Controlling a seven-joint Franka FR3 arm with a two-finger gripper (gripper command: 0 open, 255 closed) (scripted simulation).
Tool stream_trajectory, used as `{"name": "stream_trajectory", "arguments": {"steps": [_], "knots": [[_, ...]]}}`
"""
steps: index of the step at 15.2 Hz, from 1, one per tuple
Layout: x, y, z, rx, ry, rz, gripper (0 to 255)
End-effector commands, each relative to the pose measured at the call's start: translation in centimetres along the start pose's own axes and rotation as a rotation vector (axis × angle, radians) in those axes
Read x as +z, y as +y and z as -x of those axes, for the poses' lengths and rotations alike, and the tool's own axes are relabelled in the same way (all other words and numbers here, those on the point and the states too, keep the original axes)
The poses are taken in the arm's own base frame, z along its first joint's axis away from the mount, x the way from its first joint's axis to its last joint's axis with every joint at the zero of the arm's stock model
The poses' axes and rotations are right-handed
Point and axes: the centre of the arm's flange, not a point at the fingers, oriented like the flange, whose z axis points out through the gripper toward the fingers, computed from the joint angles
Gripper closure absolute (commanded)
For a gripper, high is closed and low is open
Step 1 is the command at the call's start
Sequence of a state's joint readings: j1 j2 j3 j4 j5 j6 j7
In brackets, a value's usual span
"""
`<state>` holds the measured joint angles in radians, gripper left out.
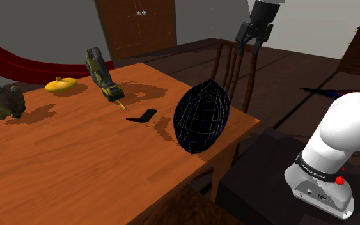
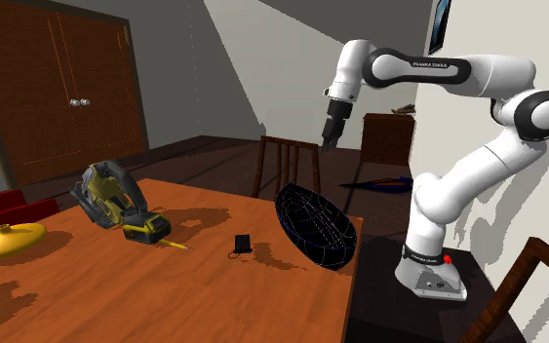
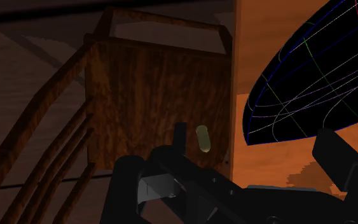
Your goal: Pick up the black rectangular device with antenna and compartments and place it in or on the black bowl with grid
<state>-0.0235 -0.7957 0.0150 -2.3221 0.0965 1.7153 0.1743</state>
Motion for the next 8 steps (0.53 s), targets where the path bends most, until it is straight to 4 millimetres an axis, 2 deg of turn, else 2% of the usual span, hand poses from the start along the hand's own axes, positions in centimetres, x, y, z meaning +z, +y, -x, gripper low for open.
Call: {"name": "stream_trajectory", "arguments": {"steps": [1, 8], "knots": [[0.0, 0.0, 0.0, 0.000, 0.000, 0.000, 0], [3.4, -9.0, -0.7, 0.088, -0.049, 0.029, 0]]}}
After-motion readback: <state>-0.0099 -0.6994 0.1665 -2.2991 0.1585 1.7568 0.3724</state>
